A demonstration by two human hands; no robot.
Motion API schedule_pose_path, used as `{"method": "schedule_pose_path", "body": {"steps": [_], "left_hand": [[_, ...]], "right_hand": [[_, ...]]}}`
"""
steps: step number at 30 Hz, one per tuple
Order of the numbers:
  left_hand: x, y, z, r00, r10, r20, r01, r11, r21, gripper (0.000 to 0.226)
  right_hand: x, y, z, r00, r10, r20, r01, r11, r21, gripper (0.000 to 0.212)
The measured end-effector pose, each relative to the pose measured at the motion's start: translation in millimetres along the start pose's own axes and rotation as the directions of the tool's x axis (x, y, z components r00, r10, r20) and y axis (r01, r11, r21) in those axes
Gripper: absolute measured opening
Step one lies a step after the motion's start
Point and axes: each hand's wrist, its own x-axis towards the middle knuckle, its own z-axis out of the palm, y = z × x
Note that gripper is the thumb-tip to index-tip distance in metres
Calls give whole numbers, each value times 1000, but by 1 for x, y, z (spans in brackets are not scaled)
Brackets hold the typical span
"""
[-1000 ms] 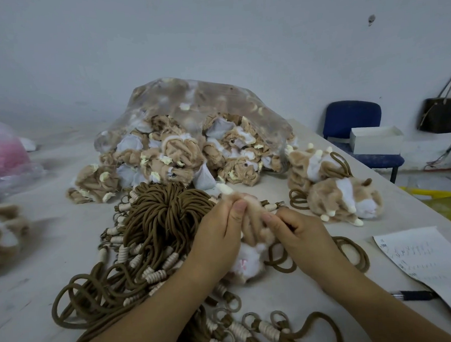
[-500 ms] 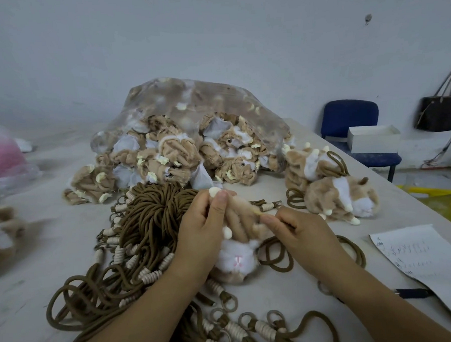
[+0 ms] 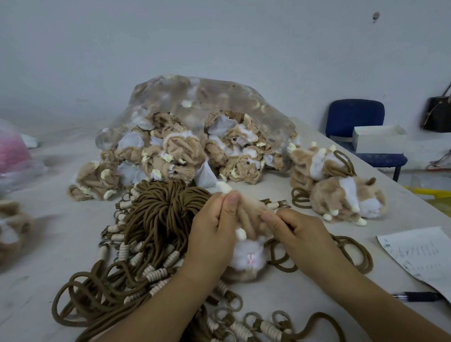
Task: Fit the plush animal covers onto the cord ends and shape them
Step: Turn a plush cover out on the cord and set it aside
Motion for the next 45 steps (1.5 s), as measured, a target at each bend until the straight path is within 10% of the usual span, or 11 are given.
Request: {"method": "schedule_pose_path", "body": {"steps": [15,35,45], "left_hand": [[-1,-3,0,995,95,-37,-89,986,141,43],[3,12,-8,956,-169,-242,115,968,-221,15],[0,21,0,945,-325,-43,247,791,-561,24]], "right_hand": [[-3,0,5,998,59,9,-60,998,36,42],[-5,9,5,999,-41,-22,36,986,-165,42],[-6,1,12,996,-48,-73,39,993,-110,38]]}}
